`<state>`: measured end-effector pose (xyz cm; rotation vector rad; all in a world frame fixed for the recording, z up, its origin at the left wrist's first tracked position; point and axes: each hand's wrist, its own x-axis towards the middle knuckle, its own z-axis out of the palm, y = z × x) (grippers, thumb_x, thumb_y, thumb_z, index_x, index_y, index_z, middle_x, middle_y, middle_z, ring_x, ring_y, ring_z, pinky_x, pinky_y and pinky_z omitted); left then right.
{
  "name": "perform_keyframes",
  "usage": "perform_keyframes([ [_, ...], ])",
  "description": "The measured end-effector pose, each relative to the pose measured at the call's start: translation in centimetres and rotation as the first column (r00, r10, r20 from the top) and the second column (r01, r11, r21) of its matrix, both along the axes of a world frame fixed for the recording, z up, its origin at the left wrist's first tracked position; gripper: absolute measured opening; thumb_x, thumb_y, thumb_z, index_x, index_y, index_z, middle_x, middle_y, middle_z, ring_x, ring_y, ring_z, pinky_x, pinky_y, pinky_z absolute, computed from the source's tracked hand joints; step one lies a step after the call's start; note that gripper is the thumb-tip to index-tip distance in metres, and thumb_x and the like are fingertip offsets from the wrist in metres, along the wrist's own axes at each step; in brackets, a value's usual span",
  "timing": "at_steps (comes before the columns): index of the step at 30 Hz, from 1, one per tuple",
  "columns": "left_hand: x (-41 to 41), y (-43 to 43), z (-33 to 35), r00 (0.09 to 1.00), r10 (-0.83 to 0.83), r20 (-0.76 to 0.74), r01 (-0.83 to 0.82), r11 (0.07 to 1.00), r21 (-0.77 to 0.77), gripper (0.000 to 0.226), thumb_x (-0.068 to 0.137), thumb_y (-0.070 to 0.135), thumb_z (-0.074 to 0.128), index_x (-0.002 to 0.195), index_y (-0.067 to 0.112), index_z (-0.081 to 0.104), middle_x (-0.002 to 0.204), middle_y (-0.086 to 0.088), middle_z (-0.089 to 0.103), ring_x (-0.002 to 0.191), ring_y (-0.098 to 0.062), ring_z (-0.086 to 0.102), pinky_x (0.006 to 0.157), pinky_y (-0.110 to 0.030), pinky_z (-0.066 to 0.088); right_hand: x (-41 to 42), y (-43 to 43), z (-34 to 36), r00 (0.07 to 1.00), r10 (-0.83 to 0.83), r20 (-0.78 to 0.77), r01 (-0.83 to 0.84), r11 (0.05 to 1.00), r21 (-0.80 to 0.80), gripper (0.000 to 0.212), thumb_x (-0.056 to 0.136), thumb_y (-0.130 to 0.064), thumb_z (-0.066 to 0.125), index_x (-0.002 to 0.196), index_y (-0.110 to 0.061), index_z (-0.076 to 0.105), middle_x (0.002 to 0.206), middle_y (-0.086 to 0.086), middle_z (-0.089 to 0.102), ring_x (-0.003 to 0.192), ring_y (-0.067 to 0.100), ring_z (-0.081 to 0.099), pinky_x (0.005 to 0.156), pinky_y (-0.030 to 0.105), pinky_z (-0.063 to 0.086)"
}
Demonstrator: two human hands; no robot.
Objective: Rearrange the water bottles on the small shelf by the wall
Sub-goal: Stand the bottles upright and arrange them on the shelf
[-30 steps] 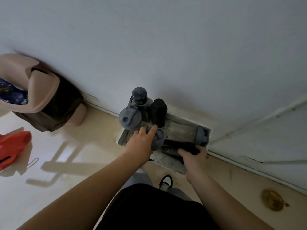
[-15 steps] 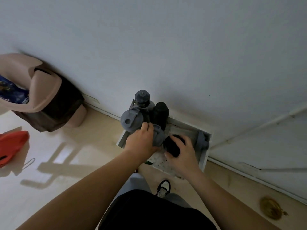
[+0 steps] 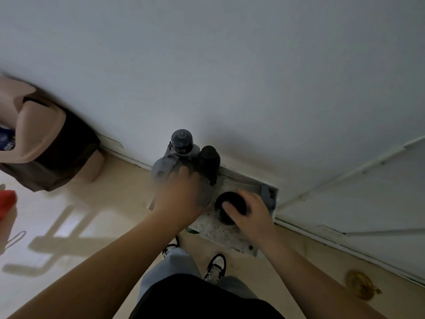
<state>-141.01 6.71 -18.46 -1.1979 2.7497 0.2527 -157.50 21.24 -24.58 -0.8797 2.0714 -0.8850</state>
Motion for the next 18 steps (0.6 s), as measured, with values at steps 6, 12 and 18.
perform_keyframes([
  [6, -3.8, 3.6, 1.3, 0.928, -0.294, -0.228, 0.308, 0.951, 0.028, 0.064, 0.082, 0.058, 0.065, 0.136, 0.026, 0.049, 0.137, -0.001, 0.044, 0.118, -0.024, 0.045, 0.091, -0.040, 0.052, -6.6, -0.5, -1.5, 0.967, -0.168, -0.193, 0.212, 0.949, 0.233, 0.051, 0.096, -0.041, 0.062, 0.137, -0.012, 0.053, 0.134, 0.014, 0.048, 0.112, 0.033, 0.059, 0.094, 0.038, 0.050],
  [12, -4.9, 5.6, -3.6, 0.913, -0.401, -0.072, 0.406, 0.907, 0.113, 0.043, 0.090, 0.017, 0.062, 0.133, 0.020, 0.056, 0.137, -0.005, 0.050, 0.114, -0.028, 0.047, 0.084, -0.041, 0.046, -8.3, -2.1, -3.6, 0.986, 0.022, -0.168, 0.057, 0.890, 0.453, 0.068, 0.078, -0.057, 0.071, 0.129, -0.013, 0.060, 0.123, 0.010, 0.067, 0.106, 0.033, 0.065, 0.080, 0.036, 0.054],
  [18, -4.1, 4.0, -4.7, 0.910, -0.391, -0.139, 0.404, 0.912, 0.075, 0.045, 0.088, 0.011, 0.062, 0.132, 0.019, 0.059, 0.135, -0.004, 0.053, 0.106, -0.026, 0.050, 0.082, -0.040, 0.049, -8.7, -2.8, -4.6, 0.911, 0.264, -0.316, -0.024, 0.801, 0.599, 0.081, 0.081, -0.049, 0.068, 0.148, -0.025, 0.029, 0.118, 0.012, 0.066, 0.108, 0.034, 0.062, 0.072, 0.037, 0.053],
])
